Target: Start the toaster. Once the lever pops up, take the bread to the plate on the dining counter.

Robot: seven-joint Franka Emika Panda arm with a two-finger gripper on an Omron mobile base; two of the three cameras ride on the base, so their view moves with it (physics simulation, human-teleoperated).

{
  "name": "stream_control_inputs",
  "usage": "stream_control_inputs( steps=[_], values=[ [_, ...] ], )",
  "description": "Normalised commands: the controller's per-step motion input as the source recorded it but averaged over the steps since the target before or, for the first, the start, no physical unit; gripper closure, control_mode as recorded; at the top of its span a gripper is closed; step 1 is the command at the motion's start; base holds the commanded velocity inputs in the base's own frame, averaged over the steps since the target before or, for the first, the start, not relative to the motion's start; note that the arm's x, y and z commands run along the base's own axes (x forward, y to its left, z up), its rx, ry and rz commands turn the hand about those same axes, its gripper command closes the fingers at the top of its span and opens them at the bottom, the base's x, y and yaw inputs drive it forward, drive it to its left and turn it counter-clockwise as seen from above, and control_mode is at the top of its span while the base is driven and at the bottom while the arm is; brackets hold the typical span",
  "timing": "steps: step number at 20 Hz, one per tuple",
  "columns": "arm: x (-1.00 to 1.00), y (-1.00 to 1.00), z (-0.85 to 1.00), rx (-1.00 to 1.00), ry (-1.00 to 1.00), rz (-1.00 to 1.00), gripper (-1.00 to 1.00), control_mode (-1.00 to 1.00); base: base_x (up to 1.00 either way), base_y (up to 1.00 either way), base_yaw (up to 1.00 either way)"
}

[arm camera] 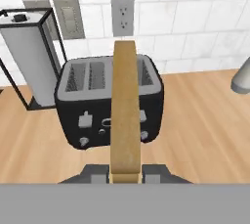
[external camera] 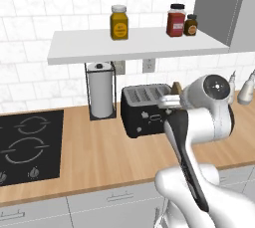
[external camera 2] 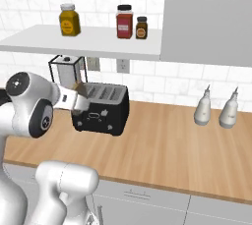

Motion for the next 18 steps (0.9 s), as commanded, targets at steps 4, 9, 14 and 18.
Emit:
stream_control_inputs(
  steps=[4,9,14,18],
  values=[
    [-1.0,-0.09,-0.01,-0.01,0.33,-0.09,1.0,-1.0,0.0,0.0,0.0],
    [-0.62,-0.25,-0.01,0.0,0.02,-0.01,1.0,-1.0,0.0,0.0,0.0],
    [-0.01,-0.23,-0.04,0.0,0.0,0.16,1.0,-1.0,0.0,0.0,0.0],
    [0.0,-0.01,-0.01,0.0,0.0,0.11,1.0,-1.0,0.0,0.0,0.0]
  ],
)
